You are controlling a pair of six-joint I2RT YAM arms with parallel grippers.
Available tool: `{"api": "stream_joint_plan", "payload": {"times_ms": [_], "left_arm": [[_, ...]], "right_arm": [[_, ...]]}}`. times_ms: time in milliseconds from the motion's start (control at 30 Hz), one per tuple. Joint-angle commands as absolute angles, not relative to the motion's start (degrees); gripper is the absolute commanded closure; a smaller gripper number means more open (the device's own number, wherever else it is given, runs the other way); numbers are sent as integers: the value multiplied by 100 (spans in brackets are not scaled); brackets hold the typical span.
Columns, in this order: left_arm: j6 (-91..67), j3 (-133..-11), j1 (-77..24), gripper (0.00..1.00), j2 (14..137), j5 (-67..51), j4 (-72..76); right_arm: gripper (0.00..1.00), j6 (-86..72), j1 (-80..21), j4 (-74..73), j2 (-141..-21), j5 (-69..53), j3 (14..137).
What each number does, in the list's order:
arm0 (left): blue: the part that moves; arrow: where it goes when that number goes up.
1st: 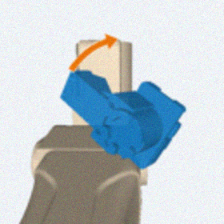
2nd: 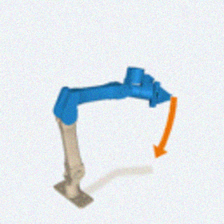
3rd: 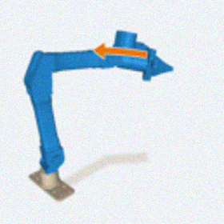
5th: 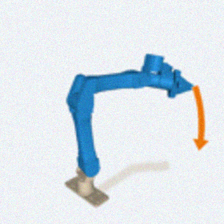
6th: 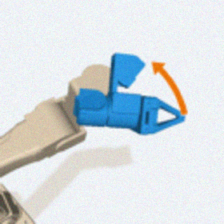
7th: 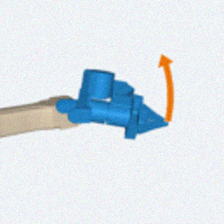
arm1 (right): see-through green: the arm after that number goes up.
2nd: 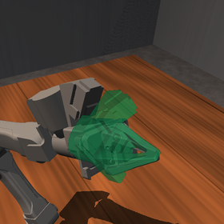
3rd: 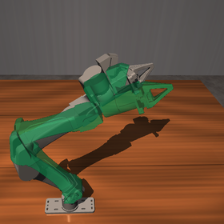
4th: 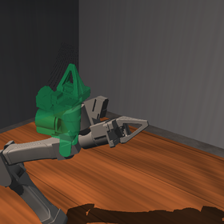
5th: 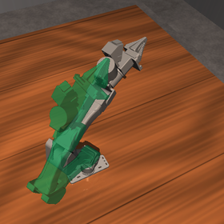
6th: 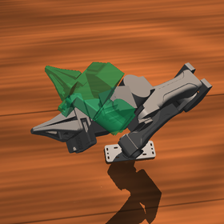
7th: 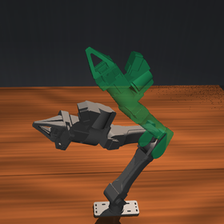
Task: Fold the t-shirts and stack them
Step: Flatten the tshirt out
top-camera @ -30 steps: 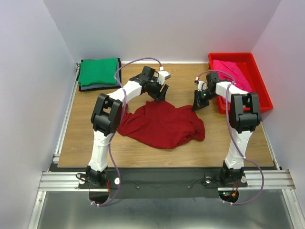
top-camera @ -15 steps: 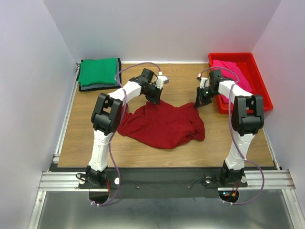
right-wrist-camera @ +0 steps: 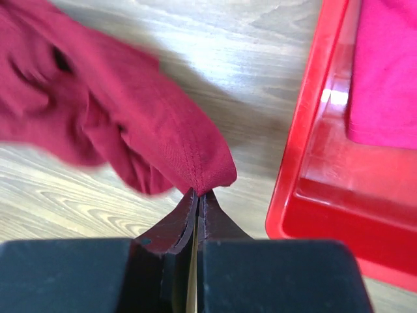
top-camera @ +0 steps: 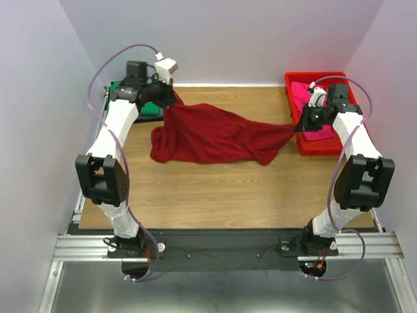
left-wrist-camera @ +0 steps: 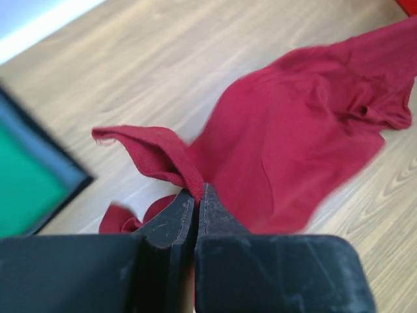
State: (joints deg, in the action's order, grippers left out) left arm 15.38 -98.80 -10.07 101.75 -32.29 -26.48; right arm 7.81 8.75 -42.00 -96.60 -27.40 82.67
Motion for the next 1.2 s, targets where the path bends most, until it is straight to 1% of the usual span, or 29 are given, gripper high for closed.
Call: {"api": "stream_joint_plan", "payload": {"times_ms": [0, 167, 267, 367, 433, 500, 567, 600, 633, 667, 700, 733, 767, 800, 833, 867, 900, 967, 1000, 1067, 1100, 1167], "left_arm": [[1740, -9809, -511, 100, 9598, -3576, -2848], [1776, -9948, 306, 100, 9203, -3972, -2795], [1749, -10203, 439, 100, 9263, -4165, -2803], [1854, -10712, 466, 100, 9447, -4709, -3145], [2090, -10705, 457, 100, 9448, -5228, -3417], [2345, -10320, 457, 100, 9238, -5544, -3471], [3099, -9873, 457, 99, 8792, -5773, -3594], [3511, -9339, 457, 97, 8598, -5948, -3995], [4612, -9047, 405, 96, 8195, -5941, -4269], [5258, -8757, 361, 96, 7991, -5872, -4620], [5900, -8154, 317, 96, 7780, -5723, -5511], [6820, -7817, 264, 95, 7578, -5635, -6068], [7830, -7457, 72, 93, 7106, -5468, -6439], [8005, -6653, 18, 83, 6797, -4945, -6425], [8146, -6305, -235, 74, 6159, -4705, -6407], [8174, -5797, -333, 65, 5857, -4563, -6329], [8078, -5635, -343, 47, 5566, -4440, -6111], [7954, -5424, -360, 35, 4952, -4386, -5960], [7911, -5327, -386, 25, 4835, -4351, -5846], [7726, -5309, -404, 13, 4764, -4333, -5644], [7639, -5317, -404, 13, 4816, -4324, -5538], [6972, -5370, -404, 13, 5096, -4246, -4863]], "right_arm": [[99, 747, 1168, -4228, -9265, -2707, 8446], [99, 545, 1528, -4210, -9105, -2918, 8946], [99, 413, 1617, -4192, -9149, -3076, 9456], [99, 352, 1635, -4201, -9211, -3277, 9887], [99, 360, 1635, -4210, -9176, -3409, 9993], [99, 369, 1635, -4219, -9071, -3585, 10055], [99, 422, 1635, -4228, -8940, -3788, 9976], [99, 457, 1635, -4262, -8895, -3832, 9915], [99, 483, 1635, -4280, -8860, -3858, 9862], [99, 509, 1635, -4289, -8807, -3850, 9783], [99, 597, 1635, -4333, -8711, -3850, 9634], [99, 632, 1635, -4350, -8666, -3850, 9555], [99, 668, 1635, -4359, -8631, -3850, 9467], [99, 694, 1635, -4368, -8596, -3850, 9335], [99, 729, 1635, -4377, -8561, -3858, 9264], [100, 747, 1635, -4394, -8561, -3876, 9211], [99, 764, 1635, -4395, -8561, -3876, 9080], [99, 791, 1635, -4412, -8604, -3920, 9000], [100, 791, 1635, -4430, -8622, -3946, 8965], [99, 817, 1635, -4456, -8701, -4060, 8912], [99, 809, 1635, -4491, -8736, -4113, 8903], [99, 835, 1635, -4535, -8789, -4227, 8877]]}}
